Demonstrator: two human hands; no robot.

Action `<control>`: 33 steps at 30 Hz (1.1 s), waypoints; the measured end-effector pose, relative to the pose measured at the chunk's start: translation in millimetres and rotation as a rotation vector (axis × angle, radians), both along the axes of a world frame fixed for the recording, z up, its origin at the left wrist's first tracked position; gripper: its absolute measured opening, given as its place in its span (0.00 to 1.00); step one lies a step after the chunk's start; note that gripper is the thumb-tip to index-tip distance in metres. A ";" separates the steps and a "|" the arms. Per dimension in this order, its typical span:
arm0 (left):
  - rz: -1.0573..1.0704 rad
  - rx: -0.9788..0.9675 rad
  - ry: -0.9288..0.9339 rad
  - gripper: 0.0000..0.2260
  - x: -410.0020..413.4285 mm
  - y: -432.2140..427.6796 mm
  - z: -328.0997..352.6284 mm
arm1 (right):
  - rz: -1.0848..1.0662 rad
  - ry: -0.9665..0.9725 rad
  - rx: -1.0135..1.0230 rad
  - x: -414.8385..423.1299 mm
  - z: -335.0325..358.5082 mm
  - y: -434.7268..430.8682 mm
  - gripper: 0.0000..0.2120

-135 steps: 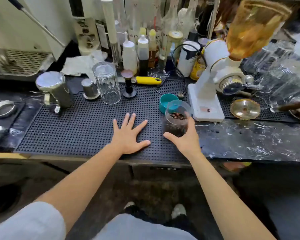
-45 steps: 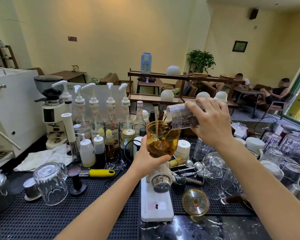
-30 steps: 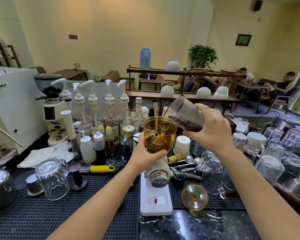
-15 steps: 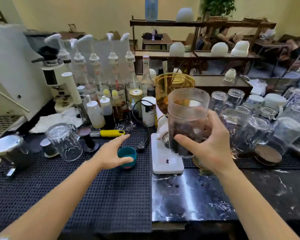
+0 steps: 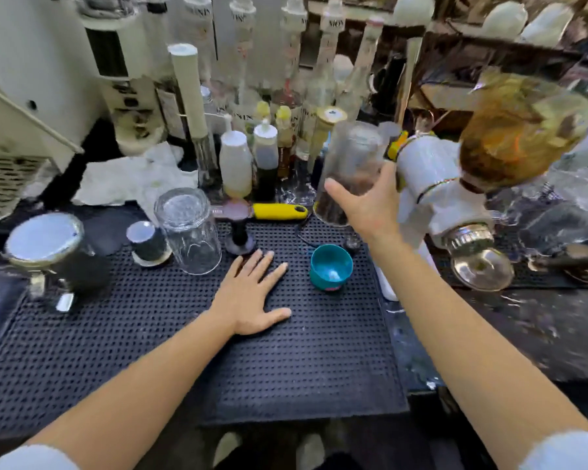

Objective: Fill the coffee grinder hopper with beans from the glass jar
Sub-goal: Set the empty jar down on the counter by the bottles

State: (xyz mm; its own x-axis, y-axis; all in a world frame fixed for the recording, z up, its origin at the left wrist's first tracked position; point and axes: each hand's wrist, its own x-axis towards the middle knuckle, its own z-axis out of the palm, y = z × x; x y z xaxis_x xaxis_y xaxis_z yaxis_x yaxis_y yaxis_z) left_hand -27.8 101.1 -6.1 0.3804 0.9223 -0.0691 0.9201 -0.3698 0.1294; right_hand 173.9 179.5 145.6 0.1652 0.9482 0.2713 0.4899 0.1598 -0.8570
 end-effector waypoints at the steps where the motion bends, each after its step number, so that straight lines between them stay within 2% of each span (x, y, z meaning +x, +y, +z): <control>1: 0.002 0.006 -0.004 0.41 0.1 0.9 -0.4 | -0.009 -0.015 -0.036 -7.3 -9.3 16.9 0.33; 5: 0.009 -0.013 -0.031 0.40 -0.1 2.6 -3.1 | -0.011 -0.054 -0.147 -34.0 -42.5 74.3 0.34; 12: 0.024 -0.012 -0.074 0.39 1.4 3.1 -4.2 | -0.074 -0.049 -0.208 -59.1 -80.9 125.8 0.34; 22: 0.048 0.025 -0.123 0.37 1.4 3.0 -5.0 | -0.073 -0.065 -0.267 -67.7 -94.4 142.5 0.33; 28: 0.041 0.027 -0.118 0.37 0.8 1.9 -1.9 | -0.034 -0.074 -0.336 -55.7 -85.6 125.3 0.41; 31: 0.078 0.022 -0.112 0.39 7.5 1.3 2.7 | 0.065 0.041 -0.262 -29.2 -75.1 85.0 0.33; 33: 0.172 0.012 -0.179 0.42 24.3 4.5 7.0 | 0.085 0.042 -0.180 -5.8 -75.4 46.5 0.27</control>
State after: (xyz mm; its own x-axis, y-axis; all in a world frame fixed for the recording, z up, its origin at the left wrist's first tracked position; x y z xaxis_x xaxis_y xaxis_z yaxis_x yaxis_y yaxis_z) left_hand -3.5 105.6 0.9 0.2230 0.9748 -0.0034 0.9324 -0.2123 0.2925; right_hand 168.0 226.0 70.2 0.0898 0.9918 0.0906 0.4445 0.0415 -0.8948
